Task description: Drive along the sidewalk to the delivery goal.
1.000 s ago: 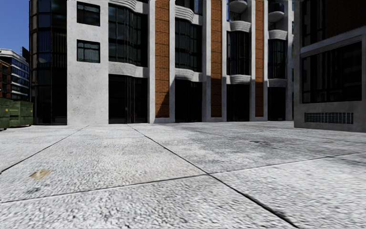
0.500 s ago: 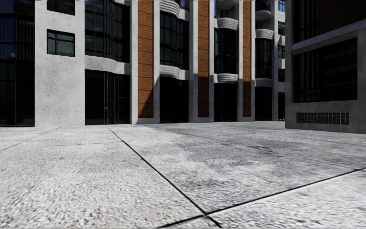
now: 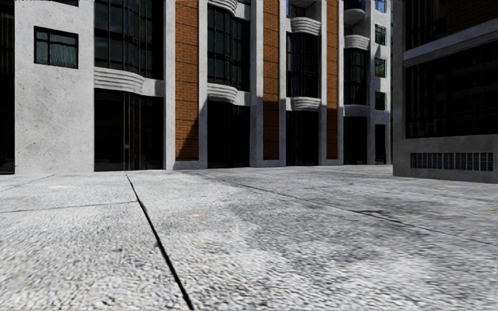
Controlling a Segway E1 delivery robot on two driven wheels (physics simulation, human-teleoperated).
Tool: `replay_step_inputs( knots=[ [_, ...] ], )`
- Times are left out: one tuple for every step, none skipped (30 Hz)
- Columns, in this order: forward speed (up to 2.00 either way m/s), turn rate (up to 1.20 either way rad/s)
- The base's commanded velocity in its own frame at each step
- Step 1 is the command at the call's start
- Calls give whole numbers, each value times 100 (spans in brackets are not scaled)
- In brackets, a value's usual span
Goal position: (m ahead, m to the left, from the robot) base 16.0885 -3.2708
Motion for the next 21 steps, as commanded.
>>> replay_step_inputs(
  knots=[
    [200,0],
    [200,0],
    [200,0],
    [200,0],
    [200,0],
    [200,0],
    [200,0],
    [200,0],
    [200,0],
    [200,0],
    [200,0],
    [200,0],
    [200,0],
    [200,0],
    [200,0],
    [200,0],
    [200,-1],
    [200,-2],
    [200,-2],
    [200,-3],
    [200,-3]
  ],
)
